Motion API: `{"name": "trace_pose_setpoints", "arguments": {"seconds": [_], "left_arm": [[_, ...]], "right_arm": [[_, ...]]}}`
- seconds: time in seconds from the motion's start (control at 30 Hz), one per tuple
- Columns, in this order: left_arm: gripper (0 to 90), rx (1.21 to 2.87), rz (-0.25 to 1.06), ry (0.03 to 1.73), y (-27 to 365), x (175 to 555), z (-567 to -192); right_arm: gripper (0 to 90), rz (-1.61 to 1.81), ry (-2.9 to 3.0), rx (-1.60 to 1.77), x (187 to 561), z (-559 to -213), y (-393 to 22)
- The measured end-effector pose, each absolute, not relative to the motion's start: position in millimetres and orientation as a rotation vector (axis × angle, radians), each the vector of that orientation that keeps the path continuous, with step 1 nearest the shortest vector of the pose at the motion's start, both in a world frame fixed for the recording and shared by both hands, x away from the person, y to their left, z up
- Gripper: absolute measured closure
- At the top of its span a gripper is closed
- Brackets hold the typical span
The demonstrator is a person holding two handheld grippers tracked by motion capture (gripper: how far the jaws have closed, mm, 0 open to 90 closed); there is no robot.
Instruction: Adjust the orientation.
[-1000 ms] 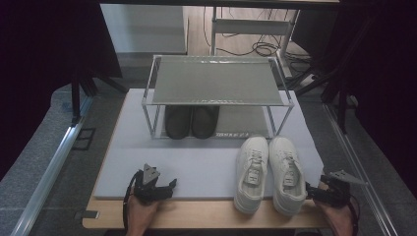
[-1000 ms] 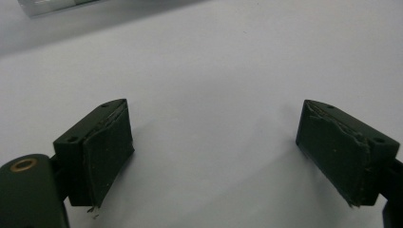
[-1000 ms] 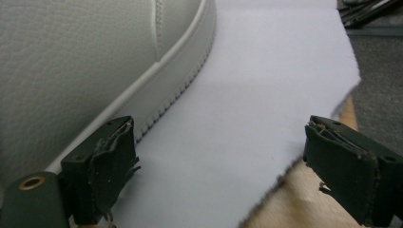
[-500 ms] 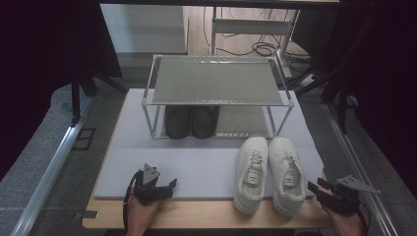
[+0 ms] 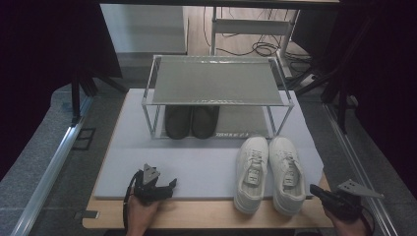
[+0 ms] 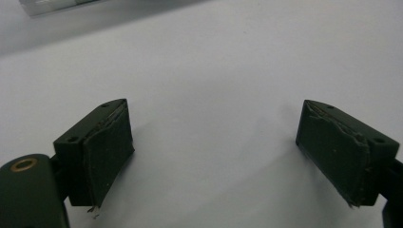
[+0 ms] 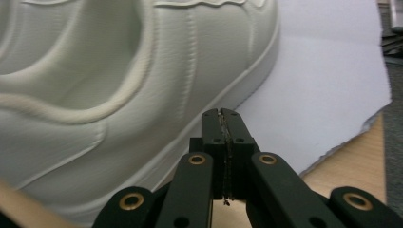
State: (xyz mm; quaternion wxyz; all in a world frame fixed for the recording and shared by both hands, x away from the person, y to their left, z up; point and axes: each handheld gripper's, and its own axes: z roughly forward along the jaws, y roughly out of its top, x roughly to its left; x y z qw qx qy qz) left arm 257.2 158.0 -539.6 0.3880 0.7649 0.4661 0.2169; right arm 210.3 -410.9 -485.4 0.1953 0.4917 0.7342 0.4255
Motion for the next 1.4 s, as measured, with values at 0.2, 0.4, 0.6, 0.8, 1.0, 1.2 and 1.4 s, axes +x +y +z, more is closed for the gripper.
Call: {"name": "trace_pose_setpoints", "arguments": {"seconds": [0.2,0.4,0.6,0.8,1.0,1.2,1.4], "left_arm": [[11.5,1.946,0.552,1.186,158,257,-540],[11.5,1.946,0.552,1.187,158,257,-540],[11.5,1.946,0.552,1.187,158,257,-540],[11.5,1.946,0.553,1.187,158,257,-540],[11.5,1.946,0.553,1.187,158,257,-540],[11.5,1.946,0.553,1.188,158,257,-540],[11.5,1.946,0.553,1.188,158,257,-540]], "right_arm": [[90.0,1.245,2.103,1.342,197,-480,-408],[90.0,1.254,2.135,1.303,186,-475,-402],[90.0,1.280,2.166,1.290,174,-475,-399],[90.0,1.315,2.189,1.257,165,-470,-395],[90.0,1.344,2.234,1.201,158,-462,-385],[90.0,1.378,2.280,1.141,157,-460,-368],[90.0,1.389,2.324,1.103,162,-469,-354]]}}
